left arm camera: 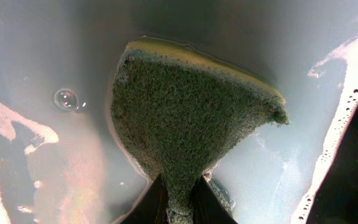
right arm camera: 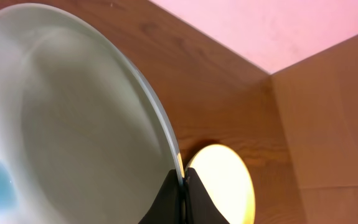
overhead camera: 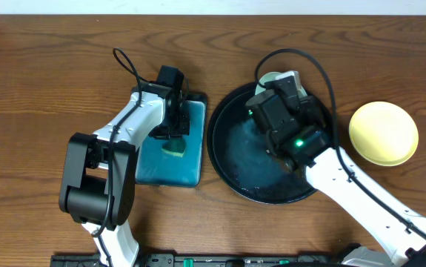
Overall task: Clean dirty plates on tray and stack at the side
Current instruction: 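Lift the white plate off the tray with the right gripper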
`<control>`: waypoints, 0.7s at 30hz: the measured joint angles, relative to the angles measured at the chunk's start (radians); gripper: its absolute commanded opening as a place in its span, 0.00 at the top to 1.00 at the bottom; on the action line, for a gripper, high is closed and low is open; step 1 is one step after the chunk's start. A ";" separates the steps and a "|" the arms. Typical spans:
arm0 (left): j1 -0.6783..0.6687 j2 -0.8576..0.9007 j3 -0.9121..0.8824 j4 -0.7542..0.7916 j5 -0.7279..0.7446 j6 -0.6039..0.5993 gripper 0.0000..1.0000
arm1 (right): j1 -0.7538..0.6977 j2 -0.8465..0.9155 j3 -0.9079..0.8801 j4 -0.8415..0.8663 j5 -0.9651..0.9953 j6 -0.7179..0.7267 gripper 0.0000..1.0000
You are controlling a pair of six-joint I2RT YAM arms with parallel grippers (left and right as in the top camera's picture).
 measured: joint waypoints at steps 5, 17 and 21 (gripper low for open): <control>0.000 0.000 0.000 0.000 0.000 0.000 0.87 | 0.054 0.000 0.000 0.025 0.066 -0.035 0.99; 0.000 0.000 0.000 0.000 0.000 0.000 0.87 | 0.100 0.000 0.001 0.083 0.138 -0.246 0.99; 0.000 0.000 0.000 0.000 0.000 0.000 0.87 | 0.104 0.000 0.001 0.130 0.146 -0.381 0.99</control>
